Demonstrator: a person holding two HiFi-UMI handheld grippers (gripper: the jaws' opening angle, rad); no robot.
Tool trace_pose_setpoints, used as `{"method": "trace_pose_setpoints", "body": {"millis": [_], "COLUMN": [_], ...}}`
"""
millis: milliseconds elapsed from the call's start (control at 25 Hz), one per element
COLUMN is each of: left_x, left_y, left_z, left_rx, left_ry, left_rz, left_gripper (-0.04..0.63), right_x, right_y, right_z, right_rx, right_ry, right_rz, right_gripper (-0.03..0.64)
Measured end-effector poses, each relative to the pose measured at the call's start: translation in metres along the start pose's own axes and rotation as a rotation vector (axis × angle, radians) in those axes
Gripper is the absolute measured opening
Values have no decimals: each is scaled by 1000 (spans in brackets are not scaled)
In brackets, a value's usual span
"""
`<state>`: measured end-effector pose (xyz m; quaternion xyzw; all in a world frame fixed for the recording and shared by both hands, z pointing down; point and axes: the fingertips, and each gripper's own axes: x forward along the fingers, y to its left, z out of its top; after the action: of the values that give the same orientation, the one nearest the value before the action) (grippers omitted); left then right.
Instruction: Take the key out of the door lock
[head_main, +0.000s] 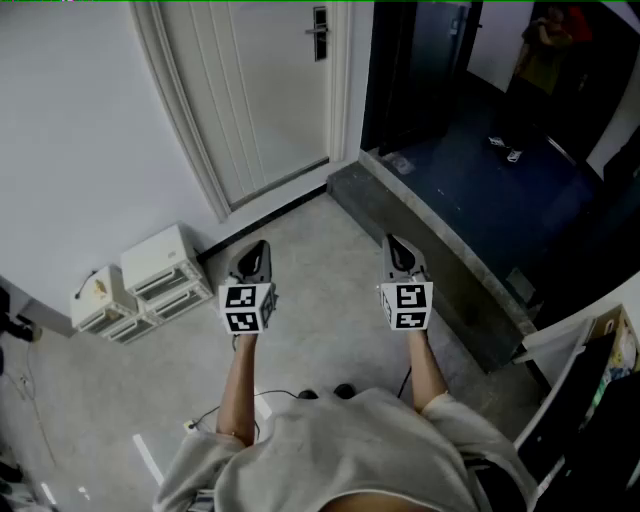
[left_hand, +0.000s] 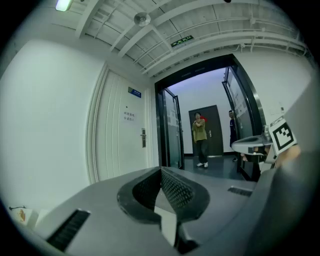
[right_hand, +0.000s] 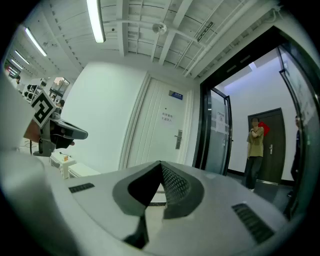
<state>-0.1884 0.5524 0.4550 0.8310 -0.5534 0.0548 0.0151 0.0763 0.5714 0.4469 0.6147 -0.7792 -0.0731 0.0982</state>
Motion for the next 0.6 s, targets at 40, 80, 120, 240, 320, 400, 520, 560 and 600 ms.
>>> {"method": "trace_pose_setpoints", "body": {"millis": [40, 80, 120, 240, 320, 400, 520, 560, 600], "left_x": [1, 3, 4, 8, 10, 13, 21, 24, 27], "left_y": [0, -1, -1, -2, -3, -6, -11, -13, -16], "left_z": [1, 2, 2, 3, 2, 2, 2, 2, 2], "left_rx": [1, 1, 2, 0, 0, 0, -1, -1, -2], "left_ry": [-1, -3, -4, -4, -2, 0, 0, -1, -3], "left_rz": [1, 2, 3, 6, 10, 13, 17, 18, 20], "left_gripper": [18, 18, 18, 18, 18, 18, 18, 18, 18], "right_x": [1, 1, 3, 7, 8, 9, 12, 14, 15], "right_y": [0, -1, -2, -3, -5, -8, -14, -17, -20], "right_z": [4, 7, 9, 8, 7, 8, 6, 3, 1], "right_rx": [1, 2, 3, 2, -1, -1, -5, -4, -3], "right_ry": [-4, -9, -11, -17, -22, -30, -32, -30, -29], "right_rz": [1, 3, 4, 5, 7, 12, 20, 23, 26], "right_gripper": [22, 21, 23, 22, 23, 23, 23, 23, 23]}}
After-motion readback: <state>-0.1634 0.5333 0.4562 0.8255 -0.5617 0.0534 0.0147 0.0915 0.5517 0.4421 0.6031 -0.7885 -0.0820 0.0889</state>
